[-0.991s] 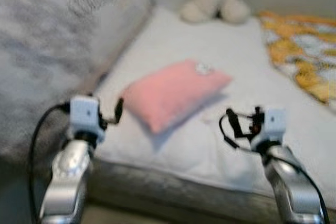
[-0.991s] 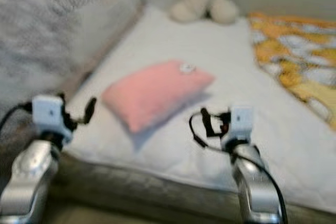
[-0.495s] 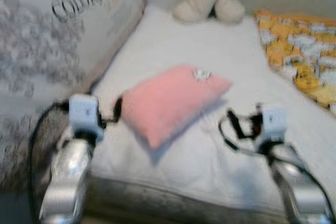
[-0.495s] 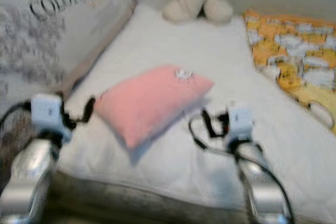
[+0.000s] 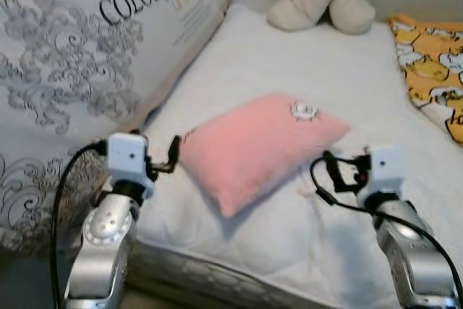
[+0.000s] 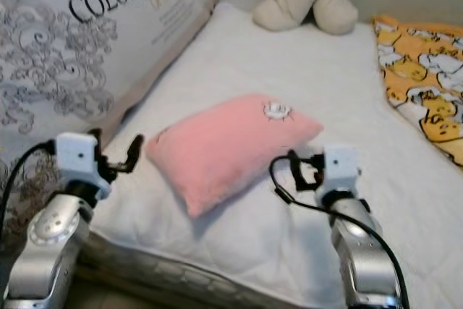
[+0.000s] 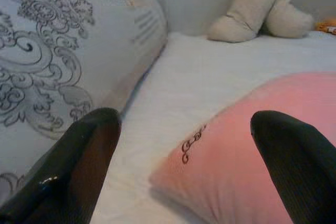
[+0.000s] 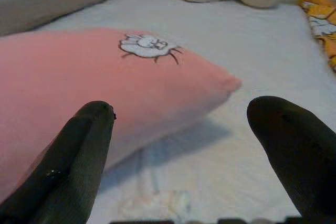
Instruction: Clean up the room
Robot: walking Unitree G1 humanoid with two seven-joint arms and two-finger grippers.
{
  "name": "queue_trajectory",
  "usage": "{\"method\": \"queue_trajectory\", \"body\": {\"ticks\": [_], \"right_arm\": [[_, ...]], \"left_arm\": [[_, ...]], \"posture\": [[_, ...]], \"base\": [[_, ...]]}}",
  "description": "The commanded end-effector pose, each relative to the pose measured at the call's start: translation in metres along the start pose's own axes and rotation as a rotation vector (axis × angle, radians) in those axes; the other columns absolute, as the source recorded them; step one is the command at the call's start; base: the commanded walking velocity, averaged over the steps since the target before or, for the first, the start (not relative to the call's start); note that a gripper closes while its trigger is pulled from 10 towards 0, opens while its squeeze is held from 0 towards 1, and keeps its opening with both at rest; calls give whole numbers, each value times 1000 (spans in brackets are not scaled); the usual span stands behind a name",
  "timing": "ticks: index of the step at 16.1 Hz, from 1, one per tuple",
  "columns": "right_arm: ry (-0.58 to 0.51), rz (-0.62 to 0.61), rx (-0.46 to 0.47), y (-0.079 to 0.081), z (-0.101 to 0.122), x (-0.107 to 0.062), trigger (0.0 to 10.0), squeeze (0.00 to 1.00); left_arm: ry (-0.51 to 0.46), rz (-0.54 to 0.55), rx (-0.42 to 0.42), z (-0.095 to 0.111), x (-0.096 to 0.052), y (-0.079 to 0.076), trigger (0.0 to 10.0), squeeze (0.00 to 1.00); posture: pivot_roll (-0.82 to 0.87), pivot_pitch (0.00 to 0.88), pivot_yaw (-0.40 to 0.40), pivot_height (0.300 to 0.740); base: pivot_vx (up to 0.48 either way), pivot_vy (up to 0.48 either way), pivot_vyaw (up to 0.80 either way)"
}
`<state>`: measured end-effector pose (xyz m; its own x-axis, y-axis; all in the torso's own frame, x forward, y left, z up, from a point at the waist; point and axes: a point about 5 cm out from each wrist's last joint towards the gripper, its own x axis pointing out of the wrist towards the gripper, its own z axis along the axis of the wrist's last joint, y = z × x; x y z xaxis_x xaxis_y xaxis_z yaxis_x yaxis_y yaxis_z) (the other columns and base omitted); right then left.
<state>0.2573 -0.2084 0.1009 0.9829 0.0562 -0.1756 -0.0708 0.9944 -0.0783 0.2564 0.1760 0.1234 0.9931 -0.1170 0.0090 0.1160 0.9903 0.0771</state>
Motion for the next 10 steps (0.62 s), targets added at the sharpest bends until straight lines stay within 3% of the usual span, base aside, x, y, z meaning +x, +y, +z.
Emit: {"method": "queue_trajectory", "body": {"ticks": [1,10], "right_arm": [[-1,5,9,3,1,1,10000,0],[18,6,12,4,-2,1,10000,0]], "left_arm": [[3,9,11,0,-2,4,10000,0],[19,-7,12,-2,-3,2,10000,0]], "posture": [[-72,0,5,740],[-72,0,8,740]], "base": [[0,0,0],[0,0,0]]}}
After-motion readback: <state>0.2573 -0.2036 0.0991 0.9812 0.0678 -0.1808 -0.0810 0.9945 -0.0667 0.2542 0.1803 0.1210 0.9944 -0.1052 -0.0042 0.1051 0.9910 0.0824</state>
